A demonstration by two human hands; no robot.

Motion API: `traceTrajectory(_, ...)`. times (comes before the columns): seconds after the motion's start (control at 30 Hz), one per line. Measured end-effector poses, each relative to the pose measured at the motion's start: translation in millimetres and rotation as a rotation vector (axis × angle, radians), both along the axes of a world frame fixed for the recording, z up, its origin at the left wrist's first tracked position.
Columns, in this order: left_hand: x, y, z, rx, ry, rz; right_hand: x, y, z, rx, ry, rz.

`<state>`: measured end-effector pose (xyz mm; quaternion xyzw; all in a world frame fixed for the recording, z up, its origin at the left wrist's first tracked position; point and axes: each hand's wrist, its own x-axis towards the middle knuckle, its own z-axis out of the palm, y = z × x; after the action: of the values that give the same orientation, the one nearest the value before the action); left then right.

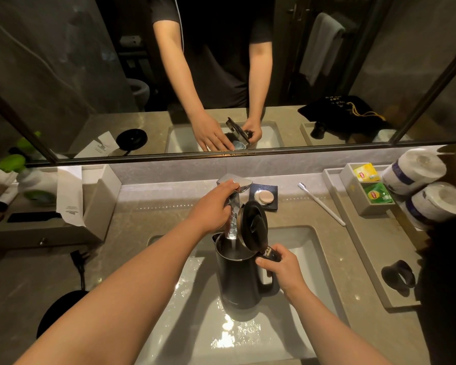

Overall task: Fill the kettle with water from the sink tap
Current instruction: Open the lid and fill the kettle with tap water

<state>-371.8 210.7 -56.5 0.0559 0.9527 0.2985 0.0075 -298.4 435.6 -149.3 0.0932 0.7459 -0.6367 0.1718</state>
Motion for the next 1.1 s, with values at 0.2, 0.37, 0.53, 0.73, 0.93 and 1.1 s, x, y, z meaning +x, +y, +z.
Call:
traceTrajectory(0.2, -0.2, -0.4, 0.2, 0.003, -0.005, -0.004, -0.9, -0.2, -1.1, 0.010, 0.000, 0.007)
traceTrajectory(0.37, 0.3, 0.8, 1.0, 0.002, -0.005, 0.007, -1.2, 0.0, 0.5, -0.002, 0.000, 0.003)
traceTrajectory(0.53, 0.7, 0.8, 2.0, 0.003, -0.008, 0.004, -0.2, 0.0, 0.6, 0.006, -0.006, 0.009)
traceTrajectory(0.73, 1.2, 0.4, 3.3, 0.006, -0.006, -0.002, 1.4, 0.3, 1.0, 0.007, 0.000, 0.010)
traceTrajectory(0.93, 1.4, 0.7, 4.4, 0.007, -0.003, -0.007, 1.0, 0.4, -1.2, 0.016, -0.007, 0.004)
traceTrajectory(1.1, 1.4, 0.5, 5.0, 0.001, -0.008, -0.005, -0.1, 1.8, -2.2, 0.013, 0.001, 0.001)
